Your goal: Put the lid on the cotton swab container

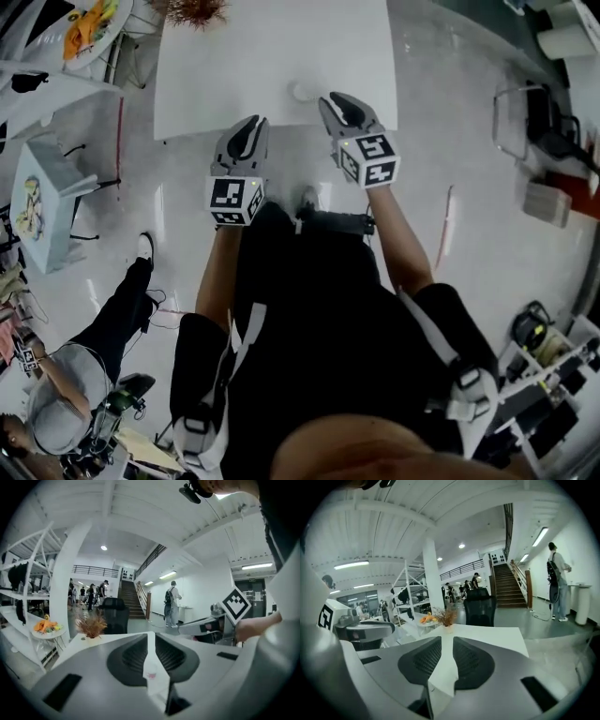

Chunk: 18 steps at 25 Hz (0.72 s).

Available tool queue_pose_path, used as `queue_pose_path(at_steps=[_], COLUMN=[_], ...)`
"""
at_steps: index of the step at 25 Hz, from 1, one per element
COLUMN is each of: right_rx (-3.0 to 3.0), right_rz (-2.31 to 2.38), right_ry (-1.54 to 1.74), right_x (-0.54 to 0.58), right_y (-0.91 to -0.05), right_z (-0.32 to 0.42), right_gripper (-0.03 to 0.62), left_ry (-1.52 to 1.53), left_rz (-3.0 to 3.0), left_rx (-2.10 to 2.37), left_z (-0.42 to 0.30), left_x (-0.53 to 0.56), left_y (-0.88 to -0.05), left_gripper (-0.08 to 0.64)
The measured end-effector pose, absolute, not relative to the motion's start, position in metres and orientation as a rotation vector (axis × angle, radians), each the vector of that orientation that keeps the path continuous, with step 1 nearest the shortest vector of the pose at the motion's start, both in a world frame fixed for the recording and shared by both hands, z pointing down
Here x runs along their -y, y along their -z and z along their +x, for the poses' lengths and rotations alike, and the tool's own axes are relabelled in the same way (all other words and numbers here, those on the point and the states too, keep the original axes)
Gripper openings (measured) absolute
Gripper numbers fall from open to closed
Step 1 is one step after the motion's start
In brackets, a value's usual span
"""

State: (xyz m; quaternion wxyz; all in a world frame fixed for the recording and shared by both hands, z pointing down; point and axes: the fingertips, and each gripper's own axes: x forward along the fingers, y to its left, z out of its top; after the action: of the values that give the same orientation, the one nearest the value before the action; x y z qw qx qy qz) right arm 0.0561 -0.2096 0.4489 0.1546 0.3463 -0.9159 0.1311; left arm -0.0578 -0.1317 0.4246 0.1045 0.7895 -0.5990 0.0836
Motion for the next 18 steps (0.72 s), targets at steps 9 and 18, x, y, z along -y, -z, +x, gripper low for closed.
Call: queue_pose_path(at_steps=[9,18], right_rx=[2.613,2.636], right_rz=[1.207,1.342], right_ry=[-0.412,-0.368], right_x=[0.163,0.109], right_y=[-0.396,-0.348], right_z=[0.069,0.076], right_gripper=[0.023,0.009], left_ry=[-0.092,-0.092], left_rz=[2.350,2.358], left_rx=[1.852,1.871], left_z=[-0.075,-0.089], left_x=[0.084,0.057], left_y=[-0.344,-0.323], left_gripper=[0.034,0.034])
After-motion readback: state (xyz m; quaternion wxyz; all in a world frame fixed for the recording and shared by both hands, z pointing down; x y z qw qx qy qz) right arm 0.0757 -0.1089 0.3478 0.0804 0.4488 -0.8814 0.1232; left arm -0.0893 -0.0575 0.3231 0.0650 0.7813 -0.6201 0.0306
